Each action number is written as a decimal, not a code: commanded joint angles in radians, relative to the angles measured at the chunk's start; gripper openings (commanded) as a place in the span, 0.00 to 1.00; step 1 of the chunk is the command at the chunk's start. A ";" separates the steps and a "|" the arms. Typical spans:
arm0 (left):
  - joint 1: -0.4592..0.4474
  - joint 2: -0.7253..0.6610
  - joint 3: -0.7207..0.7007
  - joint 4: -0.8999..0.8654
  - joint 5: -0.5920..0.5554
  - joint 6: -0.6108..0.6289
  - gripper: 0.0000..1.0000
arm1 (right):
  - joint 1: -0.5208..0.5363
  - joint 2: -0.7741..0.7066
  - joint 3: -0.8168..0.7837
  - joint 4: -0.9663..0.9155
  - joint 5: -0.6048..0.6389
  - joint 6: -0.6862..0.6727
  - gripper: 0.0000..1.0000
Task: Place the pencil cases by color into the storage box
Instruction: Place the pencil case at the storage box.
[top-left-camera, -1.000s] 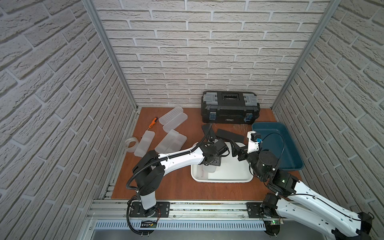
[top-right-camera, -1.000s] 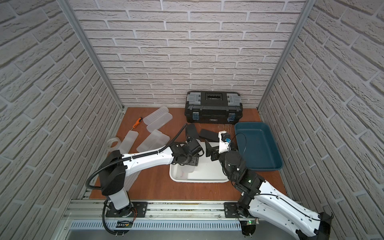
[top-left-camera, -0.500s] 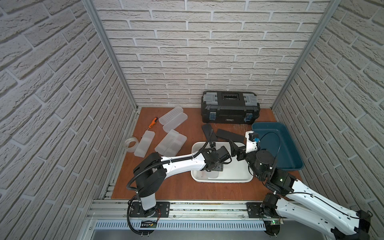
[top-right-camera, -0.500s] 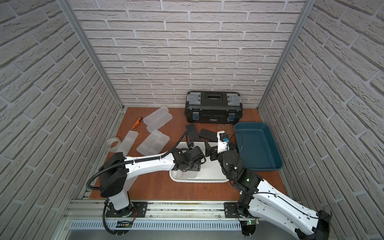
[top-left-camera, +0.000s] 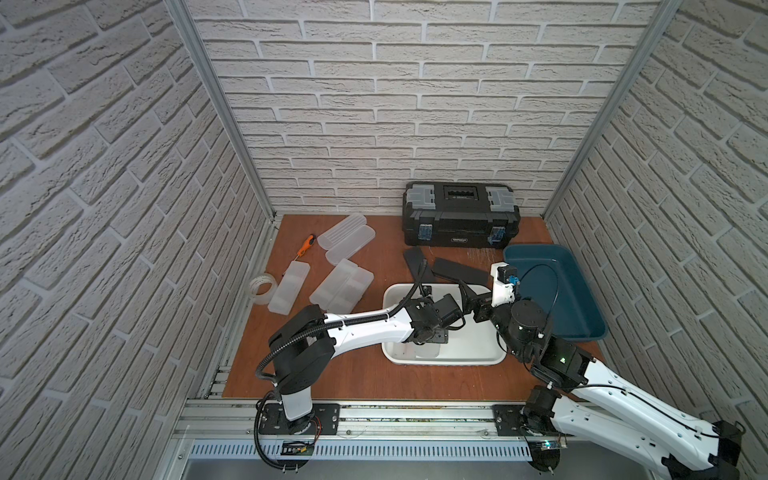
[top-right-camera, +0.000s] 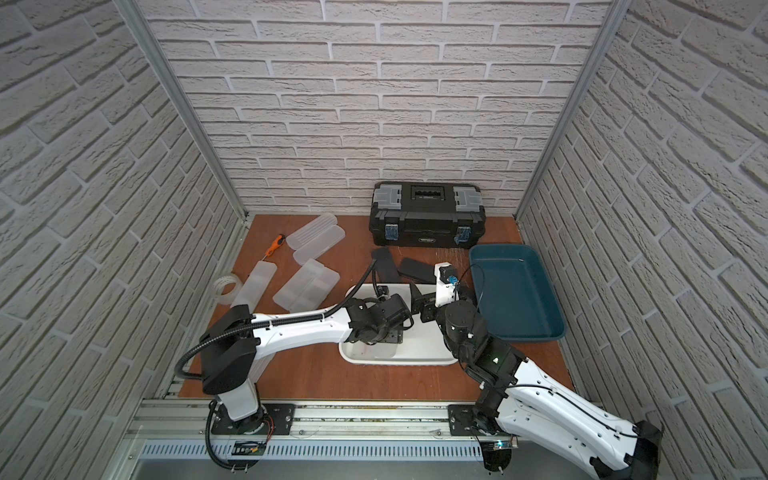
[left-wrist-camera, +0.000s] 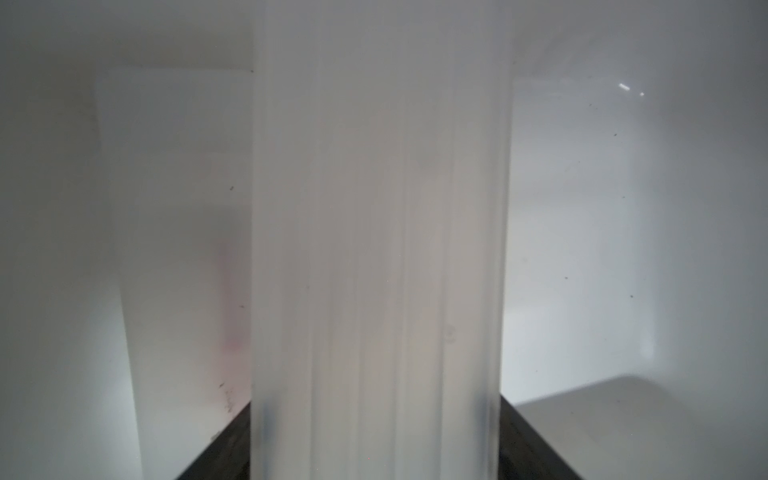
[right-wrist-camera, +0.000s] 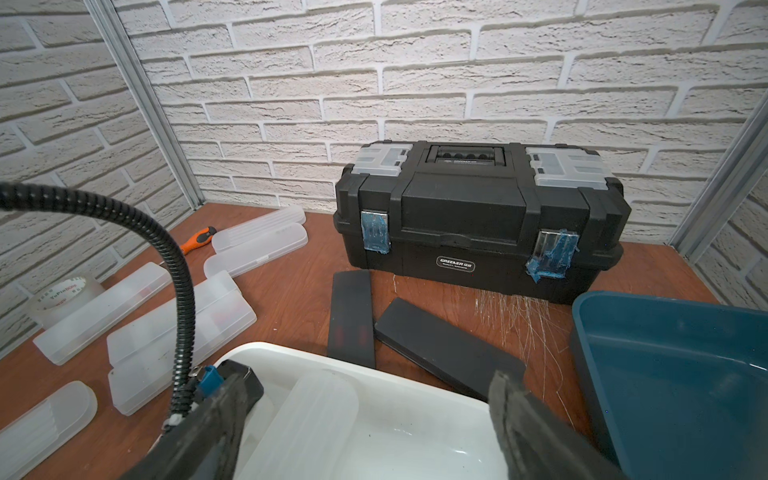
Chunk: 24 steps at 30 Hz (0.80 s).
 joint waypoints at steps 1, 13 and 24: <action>-0.006 0.000 0.007 0.028 -0.012 -0.015 0.69 | -0.017 0.004 0.039 -0.047 0.018 0.045 0.92; -0.008 -0.011 -0.005 0.041 -0.018 -0.002 0.69 | -0.247 -0.008 0.315 -0.440 -0.200 0.143 0.92; 0.003 0.036 0.034 0.025 0.005 0.016 0.69 | -0.467 0.134 0.445 -0.577 -0.822 0.296 0.93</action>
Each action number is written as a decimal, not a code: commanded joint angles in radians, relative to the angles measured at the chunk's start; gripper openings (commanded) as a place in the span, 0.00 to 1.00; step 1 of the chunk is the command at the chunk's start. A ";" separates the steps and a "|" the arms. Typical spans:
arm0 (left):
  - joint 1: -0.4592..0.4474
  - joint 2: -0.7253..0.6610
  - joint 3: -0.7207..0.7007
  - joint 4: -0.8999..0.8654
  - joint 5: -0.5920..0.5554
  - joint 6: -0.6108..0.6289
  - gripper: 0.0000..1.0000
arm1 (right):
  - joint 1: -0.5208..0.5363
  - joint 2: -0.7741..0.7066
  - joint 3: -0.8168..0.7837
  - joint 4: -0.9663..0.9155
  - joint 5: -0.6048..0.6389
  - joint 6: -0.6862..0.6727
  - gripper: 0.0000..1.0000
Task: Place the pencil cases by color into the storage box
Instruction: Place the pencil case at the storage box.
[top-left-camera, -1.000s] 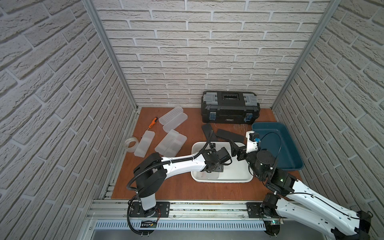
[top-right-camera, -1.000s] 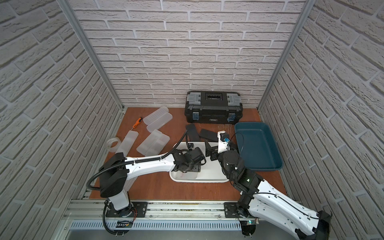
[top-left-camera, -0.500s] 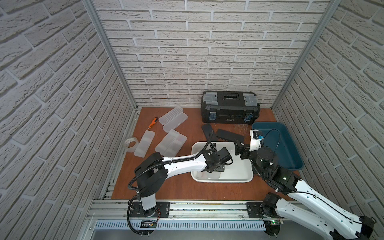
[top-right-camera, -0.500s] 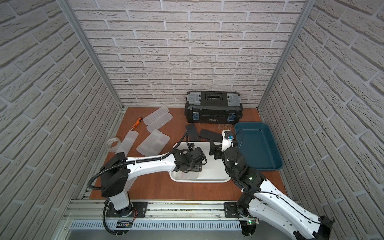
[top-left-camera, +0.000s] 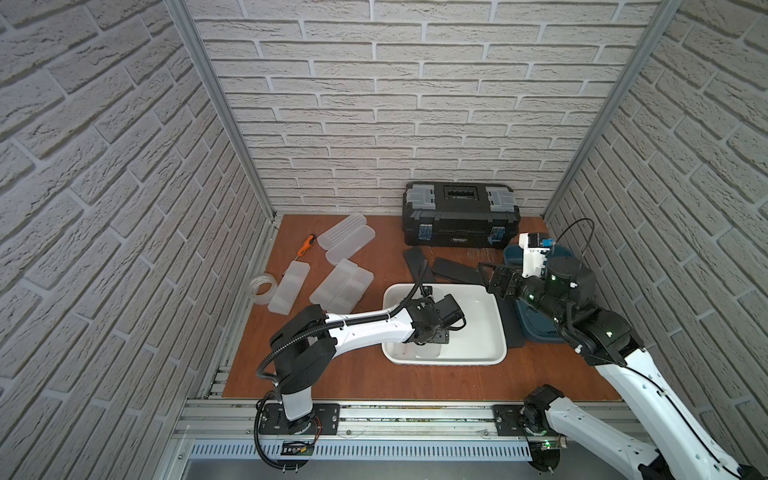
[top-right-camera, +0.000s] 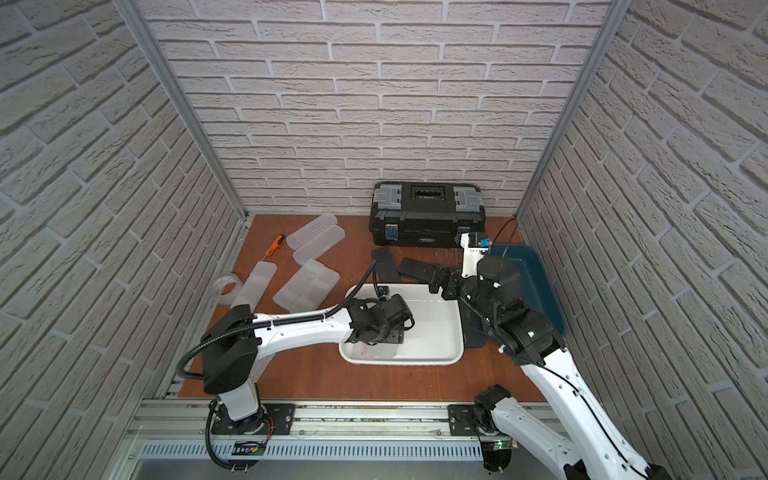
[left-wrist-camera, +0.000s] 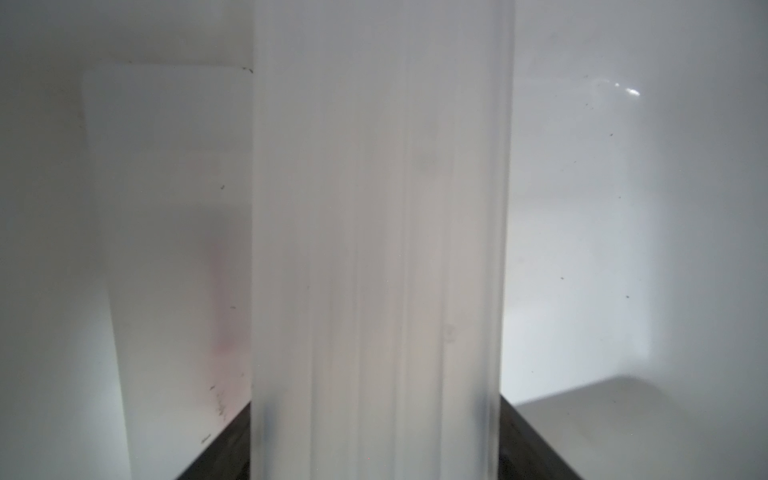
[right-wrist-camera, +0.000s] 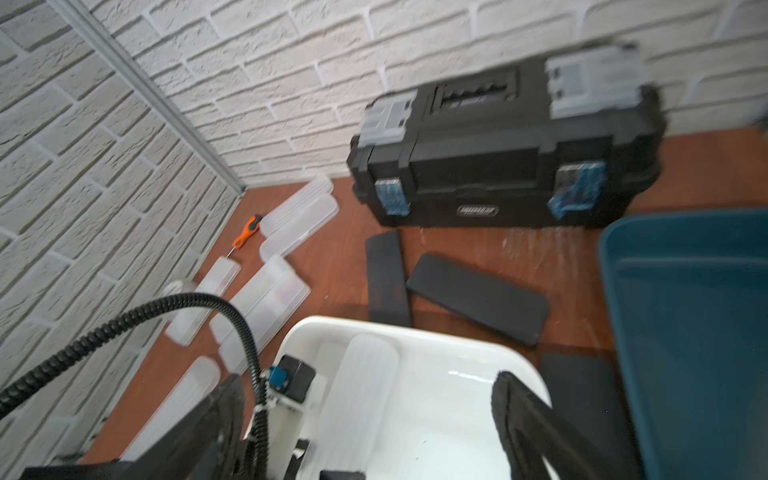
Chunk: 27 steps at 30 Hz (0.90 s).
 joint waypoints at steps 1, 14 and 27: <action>0.006 0.033 0.033 0.018 0.005 0.015 0.69 | -0.066 0.002 -0.008 -0.033 -0.251 0.071 0.93; 0.044 0.135 0.076 0.039 0.014 -0.002 0.70 | -0.148 -0.065 -0.070 -0.027 -0.299 0.069 0.93; 0.044 0.146 0.086 0.026 0.003 -0.043 0.77 | -0.151 -0.107 -0.109 -0.024 -0.262 0.063 0.93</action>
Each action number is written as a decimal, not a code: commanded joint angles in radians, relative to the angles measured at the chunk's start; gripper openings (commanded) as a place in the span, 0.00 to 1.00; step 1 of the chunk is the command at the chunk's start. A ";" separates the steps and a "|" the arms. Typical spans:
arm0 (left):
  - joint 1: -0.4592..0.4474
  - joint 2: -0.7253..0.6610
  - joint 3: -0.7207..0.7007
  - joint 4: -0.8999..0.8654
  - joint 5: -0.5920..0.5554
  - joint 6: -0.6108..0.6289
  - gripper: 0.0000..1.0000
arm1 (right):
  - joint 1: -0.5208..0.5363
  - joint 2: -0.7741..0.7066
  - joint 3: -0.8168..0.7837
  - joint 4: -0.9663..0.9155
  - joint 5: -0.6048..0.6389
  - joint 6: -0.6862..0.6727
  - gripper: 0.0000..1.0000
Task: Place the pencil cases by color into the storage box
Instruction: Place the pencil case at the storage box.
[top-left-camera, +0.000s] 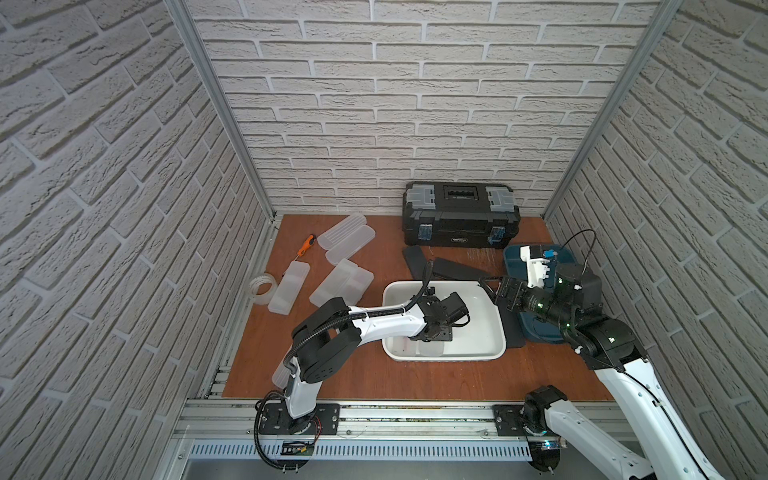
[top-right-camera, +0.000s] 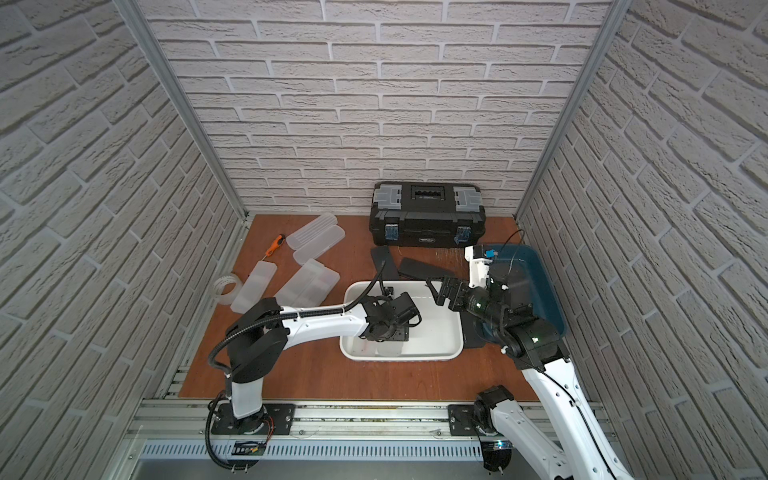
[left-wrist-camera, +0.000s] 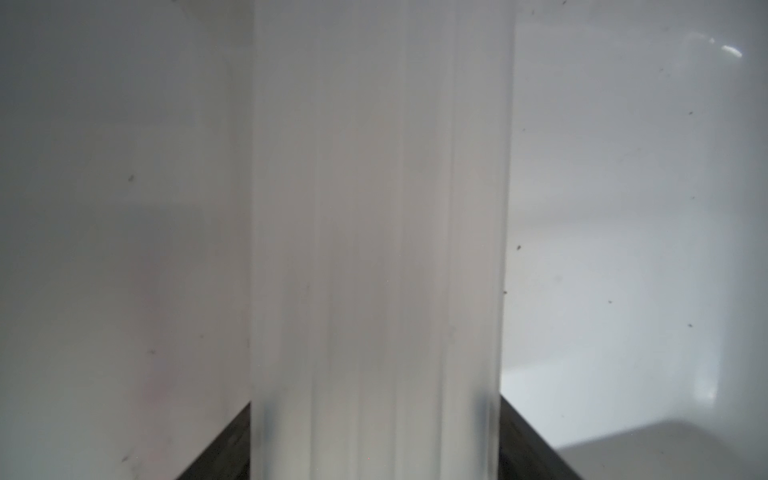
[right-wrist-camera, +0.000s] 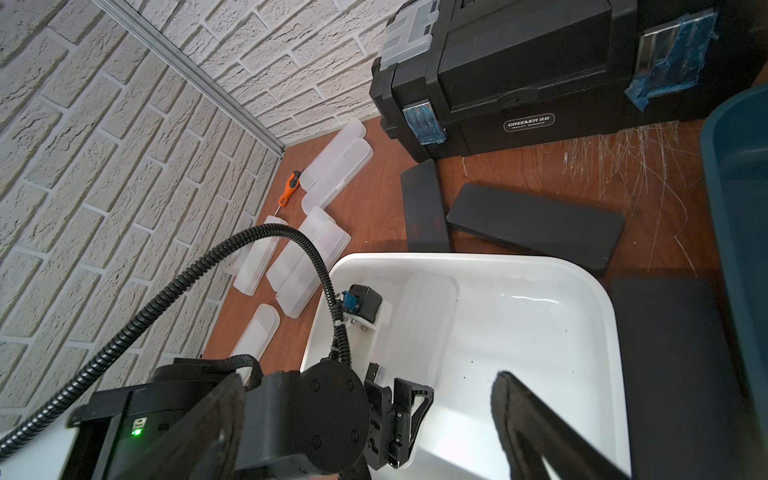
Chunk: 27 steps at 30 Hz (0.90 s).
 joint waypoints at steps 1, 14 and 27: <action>0.009 0.003 0.008 0.019 -0.027 -0.019 0.78 | -0.006 -0.017 -0.023 0.028 0.011 0.004 0.93; 0.003 -0.110 0.058 -0.036 -0.093 0.148 0.98 | -0.007 -0.061 -0.030 0.031 0.064 -0.006 0.96; 0.292 -0.465 0.033 -0.272 -0.119 0.444 0.98 | -0.001 0.073 0.001 0.136 0.025 0.030 0.95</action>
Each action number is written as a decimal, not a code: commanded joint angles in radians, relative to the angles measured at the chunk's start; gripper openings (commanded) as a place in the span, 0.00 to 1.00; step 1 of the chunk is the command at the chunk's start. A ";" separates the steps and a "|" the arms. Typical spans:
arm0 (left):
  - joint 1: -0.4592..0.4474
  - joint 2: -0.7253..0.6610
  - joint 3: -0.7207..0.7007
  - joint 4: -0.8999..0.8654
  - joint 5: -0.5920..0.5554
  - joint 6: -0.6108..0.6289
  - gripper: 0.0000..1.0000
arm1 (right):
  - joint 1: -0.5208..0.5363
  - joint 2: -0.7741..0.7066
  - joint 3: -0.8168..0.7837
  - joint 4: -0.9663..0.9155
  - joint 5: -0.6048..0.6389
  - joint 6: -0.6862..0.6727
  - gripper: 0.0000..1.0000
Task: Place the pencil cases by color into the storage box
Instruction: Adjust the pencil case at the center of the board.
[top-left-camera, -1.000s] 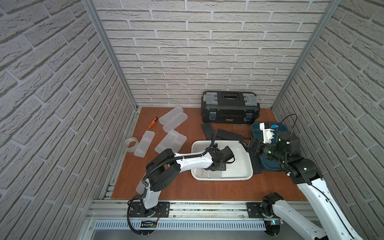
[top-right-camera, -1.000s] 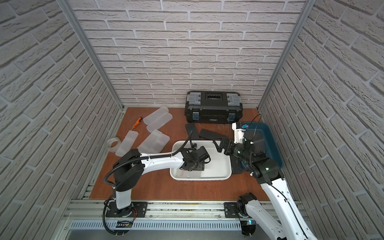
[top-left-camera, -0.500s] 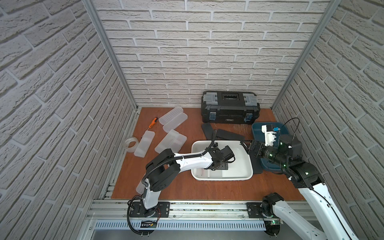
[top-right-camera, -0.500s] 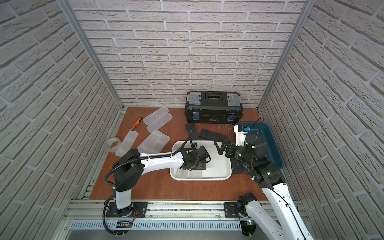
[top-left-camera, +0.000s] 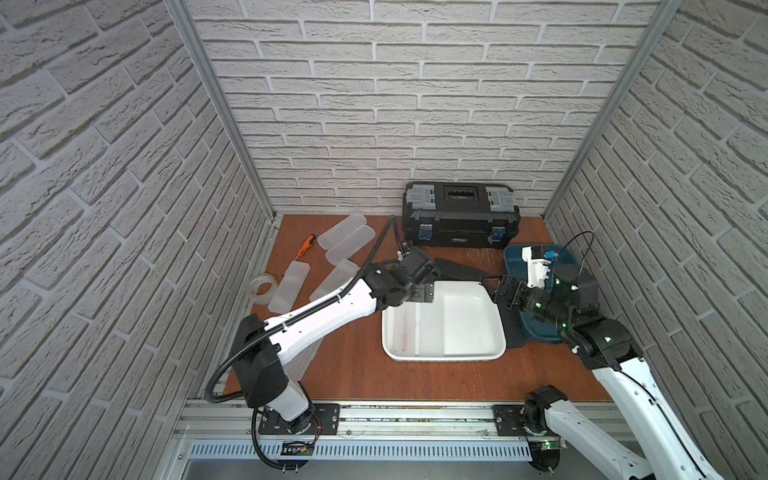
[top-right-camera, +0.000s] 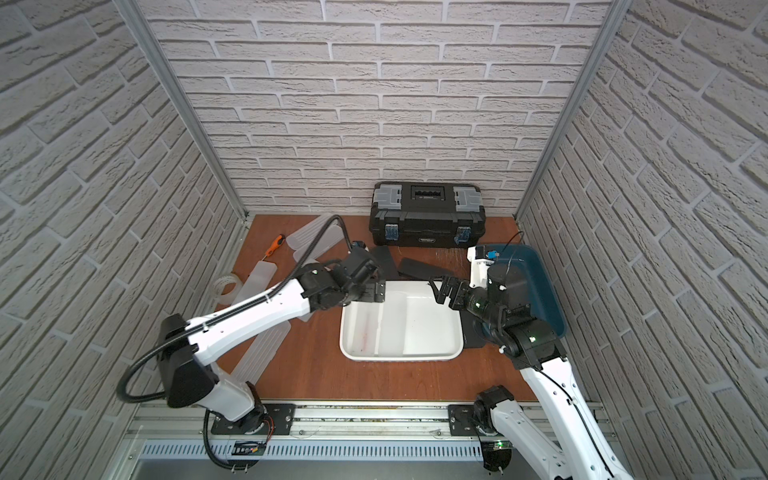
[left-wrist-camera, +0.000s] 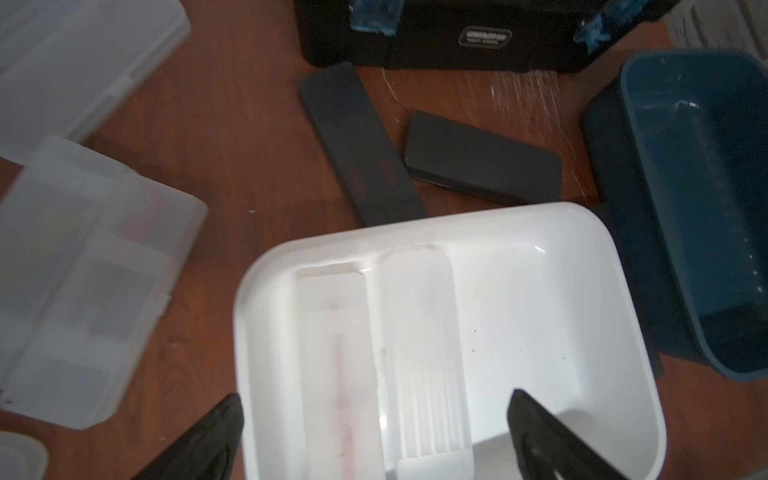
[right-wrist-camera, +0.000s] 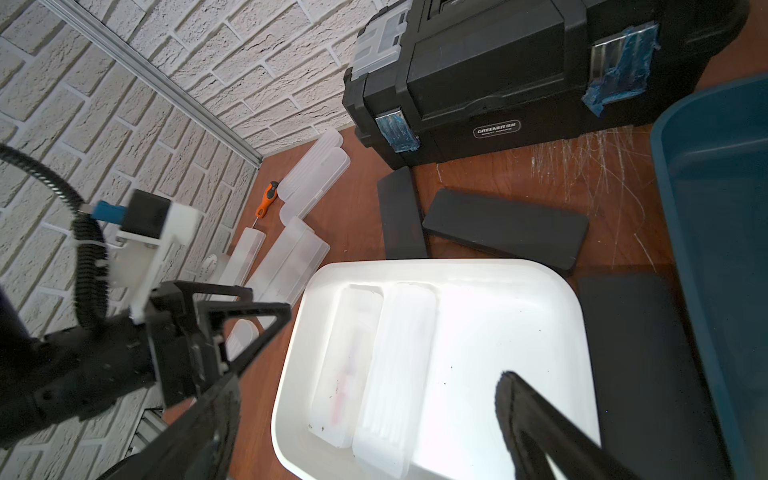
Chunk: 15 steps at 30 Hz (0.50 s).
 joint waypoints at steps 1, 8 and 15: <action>0.100 -0.084 -0.040 -0.106 -0.011 0.117 0.98 | 0.007 0.062 0.017 0.114 -0.035 0.020 0.95; 0.354 -0.165 -0.053 -0.196 0.040 0.277 0.98 | 0.182 0.220 0.043 0.224 0.036 -0.037 0.95; 0.531 -0.111 -0.081 -0.233 0.113 0.424 0.98 | 0.324 0.318 -0.049 0.500 -0.093 -0.108 0.94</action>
